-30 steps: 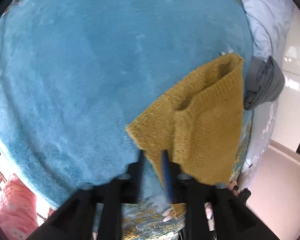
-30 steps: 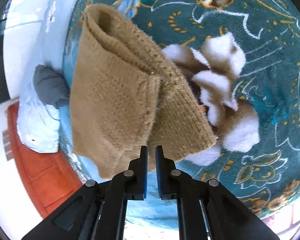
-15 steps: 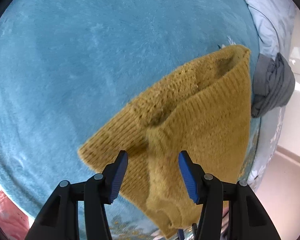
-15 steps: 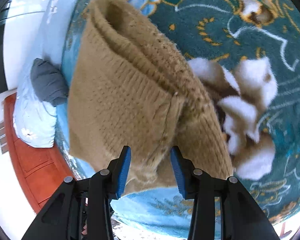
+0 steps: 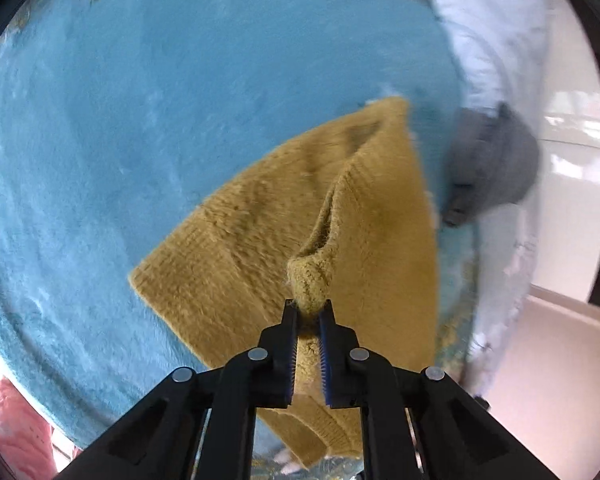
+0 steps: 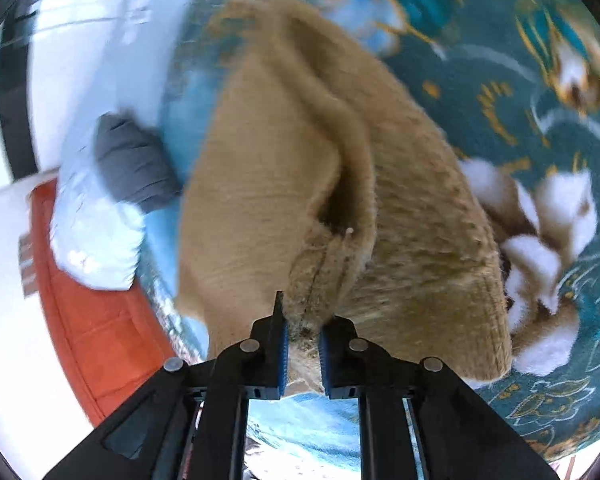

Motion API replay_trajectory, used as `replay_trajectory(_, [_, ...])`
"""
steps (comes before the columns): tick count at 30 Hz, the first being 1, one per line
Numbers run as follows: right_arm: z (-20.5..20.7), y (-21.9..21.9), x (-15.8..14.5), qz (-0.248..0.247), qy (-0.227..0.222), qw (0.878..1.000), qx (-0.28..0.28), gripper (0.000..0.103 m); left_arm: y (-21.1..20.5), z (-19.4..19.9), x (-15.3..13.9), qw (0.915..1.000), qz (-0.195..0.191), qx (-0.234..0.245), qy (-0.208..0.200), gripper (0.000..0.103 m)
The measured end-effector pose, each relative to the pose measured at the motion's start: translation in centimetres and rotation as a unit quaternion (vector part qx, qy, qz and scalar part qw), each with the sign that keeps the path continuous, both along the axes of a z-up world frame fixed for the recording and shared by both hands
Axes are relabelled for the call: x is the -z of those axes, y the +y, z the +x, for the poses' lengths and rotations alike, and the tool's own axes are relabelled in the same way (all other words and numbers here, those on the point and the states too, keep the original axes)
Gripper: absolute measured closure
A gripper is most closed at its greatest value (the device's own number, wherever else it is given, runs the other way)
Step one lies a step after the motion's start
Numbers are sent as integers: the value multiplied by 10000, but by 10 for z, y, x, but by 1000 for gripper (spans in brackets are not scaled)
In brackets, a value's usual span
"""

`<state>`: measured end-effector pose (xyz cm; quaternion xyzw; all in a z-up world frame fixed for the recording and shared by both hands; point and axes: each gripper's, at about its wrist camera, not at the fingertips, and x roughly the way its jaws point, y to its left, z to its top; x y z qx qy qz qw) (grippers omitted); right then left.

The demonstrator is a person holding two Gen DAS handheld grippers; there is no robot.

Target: Fold clothes

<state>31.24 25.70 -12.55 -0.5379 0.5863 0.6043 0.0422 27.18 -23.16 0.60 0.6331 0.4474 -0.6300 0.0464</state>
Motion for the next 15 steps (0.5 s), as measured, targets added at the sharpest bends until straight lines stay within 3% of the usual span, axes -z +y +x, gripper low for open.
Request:
replay_trajectory(2, [2,-1,-15,67,204,9997,-143,91,-7,15,-8,10000,-42,88,11,93])
replay_trajectory(4, [6,-1,-24,152,313,9990,-289,91,-13,30,3,9992,-185,81,-349,93])
replay_trajectory(6, [21,1,-8,272,-53,9989,-389,91,-19,46,15,9971,-272,19,-717,93])
replay_trajectory(9, [47,6,26,36,-647,9979,-40,91,-35,68,32,9923,-43,-433,-1157,92])
replay_trajectory(13, [60,21,28,184,-695,9974,-38,86,-46,77,9,9931,-45,-319,-1124,90])
replay_trajectory(15, [64,29,24,304,-644,9974,-84,84,-53,79,-6,9932,-242,-176,-1123,89])
